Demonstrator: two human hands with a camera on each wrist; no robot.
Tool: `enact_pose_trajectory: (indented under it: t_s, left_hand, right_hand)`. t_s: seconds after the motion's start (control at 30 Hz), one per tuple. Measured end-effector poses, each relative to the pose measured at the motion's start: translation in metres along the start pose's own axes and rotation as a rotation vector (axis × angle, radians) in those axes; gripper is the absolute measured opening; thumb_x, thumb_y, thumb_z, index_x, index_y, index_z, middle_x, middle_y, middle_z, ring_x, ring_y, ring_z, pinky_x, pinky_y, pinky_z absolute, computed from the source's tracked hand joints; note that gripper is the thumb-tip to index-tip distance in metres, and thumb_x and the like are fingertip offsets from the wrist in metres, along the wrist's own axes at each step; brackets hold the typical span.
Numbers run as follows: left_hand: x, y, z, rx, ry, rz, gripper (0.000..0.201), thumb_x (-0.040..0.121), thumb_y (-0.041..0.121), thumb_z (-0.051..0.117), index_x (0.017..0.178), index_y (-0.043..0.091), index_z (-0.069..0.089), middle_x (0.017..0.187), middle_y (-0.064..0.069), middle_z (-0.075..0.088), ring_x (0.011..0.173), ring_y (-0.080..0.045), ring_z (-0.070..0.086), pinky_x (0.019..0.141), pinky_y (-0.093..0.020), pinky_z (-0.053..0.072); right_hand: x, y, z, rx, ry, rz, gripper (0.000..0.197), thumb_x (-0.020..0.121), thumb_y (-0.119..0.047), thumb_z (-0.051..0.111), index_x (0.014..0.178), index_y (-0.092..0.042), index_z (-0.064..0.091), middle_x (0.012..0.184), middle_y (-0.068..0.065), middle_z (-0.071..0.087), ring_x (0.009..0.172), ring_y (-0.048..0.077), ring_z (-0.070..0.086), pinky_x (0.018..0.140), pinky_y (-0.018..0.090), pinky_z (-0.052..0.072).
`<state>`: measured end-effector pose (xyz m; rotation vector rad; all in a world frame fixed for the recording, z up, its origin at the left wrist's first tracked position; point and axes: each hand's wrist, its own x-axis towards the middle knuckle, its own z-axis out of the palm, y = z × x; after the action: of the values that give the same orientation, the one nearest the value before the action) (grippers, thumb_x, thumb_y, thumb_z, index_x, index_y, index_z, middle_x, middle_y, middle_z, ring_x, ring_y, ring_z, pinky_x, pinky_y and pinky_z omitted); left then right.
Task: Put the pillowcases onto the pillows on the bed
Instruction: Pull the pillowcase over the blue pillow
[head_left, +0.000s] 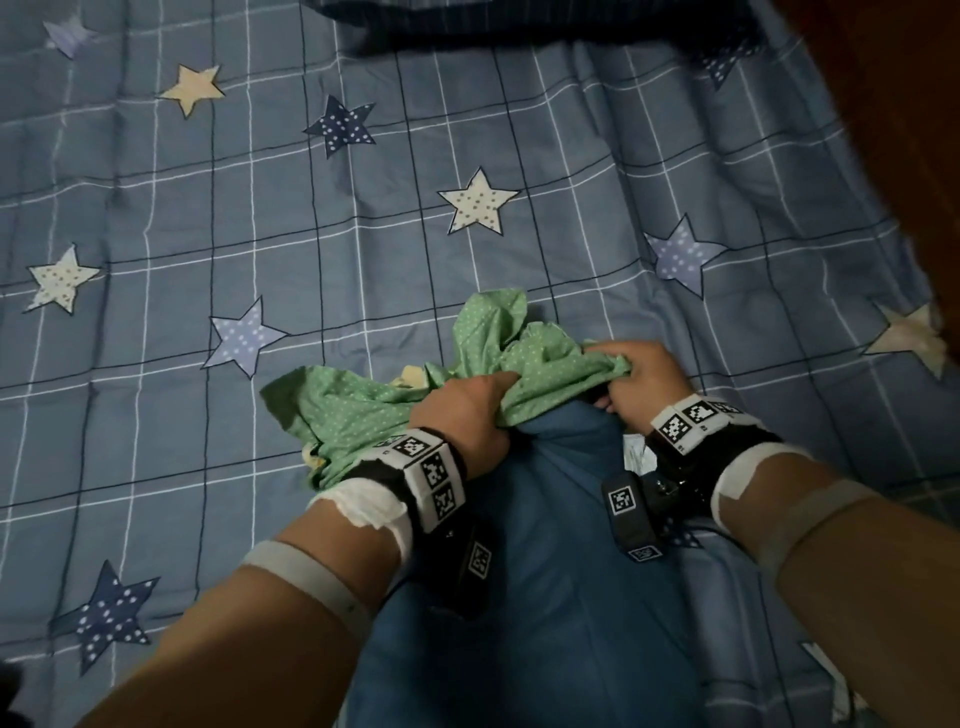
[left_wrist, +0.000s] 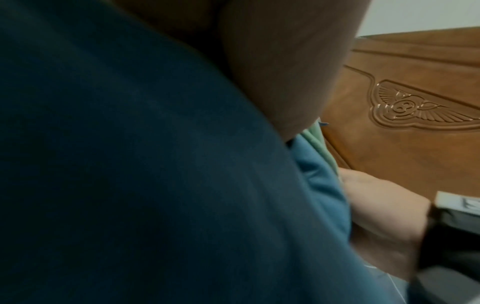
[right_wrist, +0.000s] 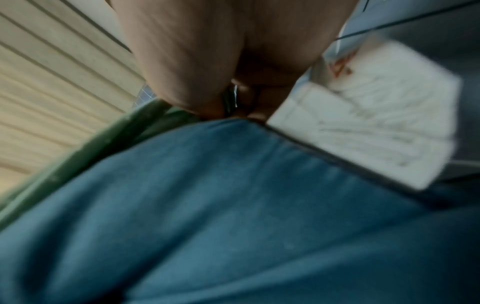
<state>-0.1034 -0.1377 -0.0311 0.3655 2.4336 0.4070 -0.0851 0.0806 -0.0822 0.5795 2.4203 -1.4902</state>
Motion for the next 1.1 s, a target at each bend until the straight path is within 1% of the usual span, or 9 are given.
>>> enact_pose_trajectory:
  t_s: [0.1,0.17,0.3,0.43,0.53,0.63,0.77,0.93,1.1]
  left_hand:
    - [-0.005,-0.010,0.000,-0.034,0.052,-0.004,0.061,0.074,0.028,0.059,0.133,0.041,0.051,0.124,-0.004,0.067,0.115,-0.033,0.062,0.093,-0.041,0.053]
    - [-0.010,-0.013,0.000,-0.049,0.095,-0.003,0.059,0.074,0.027,0.059,0.132,0.041,0.053,0.124,-0.003,0.067,0.115,-0.031,0.062,0.093,-0.040,0.053]
    - [-0.018,-0.013,0.004,-0.079,0.132,-0.012,0.058,0.076,0.026,0.060,0.132,0.034,0.054,0.127,-0.006,0.064,0.120,-0.032,0.058,0.096,-0.044,0.051]
    - [-0.034,0.009,0.002,0.195,0.318,0.008,0.060,0.067,0.052,0.062,0.117,0.019,0.053,0.123,-0.007,0.045,0.117,-0.033,0.040,0.095,-0.046,0.042]
    - [-0.046,0.019,0.003,0.117,0.475,0.053,0.065,0.063,0.061,0.050,0.107,0.013,0.054,0.120,-0.007,0.045,0.111,-0.030,0.039,0.096,-0.042,0.038]
    - [-0.051,0.020,0.004,-0.078,0.477,0.051,0.069,0.066,0.060,0.044,0.117,0.014,0.049,0.119,-0.006,0.050,0.110,-0.031,0.046,0.095,-0.042,0.042]
    - [-0.046,0.023,-0.004,-0.195,0.343,0.031,0.071,0.074,0.041,0.063,0.138,0.023,0.036,0.116,-0.011,0.065,0.104,-0.035,0.062,0.089,-0.044,0.051]
    - [-0.040,0.026,0.001,-0.282,0.340,0.056,0.046,0.079,0.022,0.062,0.125,0.026,0.059,0.110,-0.013,0.071,0.104,-0.037,0.065,0.088,-0.043,0.053]
    - [-0.031,0.021,0.023,-0.477,0.531,0.211,0.038,0.073,0.008,0.058,0.105,0.020,0.074,0.100,-0.005,0.058,0.100,-0.033,0.057,0.091,-0.037,0.047]
  right_hand:
    - [-0.011,0.003,-0.002,-0.110,0.060,-0.041,0.056,0.069,0.013,0.048,0.106,-0.019,0.076,0.116,0.003,0.072,0.095,0.024,0.070,0.088,0.037,0.057]
    - [-0.021,-0.001,0.000,-0.176,0.083,-0.053,0.052,0.072,0.013,0.050,0.109,-0.014,0.075,0.117,0.006,0.071,0.106,0.026,0.067,0.097,0.031,0.052]
    - [-0.039,-0.016,0.001,-0.201,0.056,-0.145,0.038,0.073,0.009,0.064,0.107,-0.006,0.073,0.115,0.007,0.068,0.105,0.025,0.064,0.091,0.017,0.042]
    - [-0.051,-0.036,-0.001,-0.158,-0.061,-0.251,0.026,0.074,0.007,0.062,0.099,0.000,0.069,0.111,0.013,0.065,0.104,0.021,0.059,0.086,0.014,0.038]
    - [-0.058,-0.046,0.002,-0.091,-0.123,-0.233,0.029,0.070,-0.013,0.061,0.098,-0.008,0.066,0.101,0.008,0.067,0.098,0.017,0.060,0.084,0.019,0.044]
    - [-0.066,-0.050,0.006,-0.126,-0.035,-0.213,0.013,0.075,-0.012,0.065,0.086,-0.009,0.071,0.082,0.004,0.065,0.082,0.019,0.059,0.067,0.014,0.038]
    - [-0.068,-0.050,0.012,-0.241,0.163,-0.130,0.007,0.079,-0.011,0.063,0.074,-0.015,0.063,0.072,0.006,0.064,0.076,0.029,0.062,0.057,0.027,0.035]
    - [-0.066,-0.048,0.013,-0.231,0.145,-0.215,0.060,0.079,-0.002,0.055,0.124,-0.042,0.057,0.108,-0.002,0.071,0.099,0.022,0.066,0.085,0.030,0.054]
    - [-0.052,-0.039,0.008,-0.380,0.202,-0.396,0.038,0.069,0.005,0.064,0.097,-0.019,0.073,0.103,0.005,0.058,0.102,0.033,0.049,0.088,0.030,0.041]
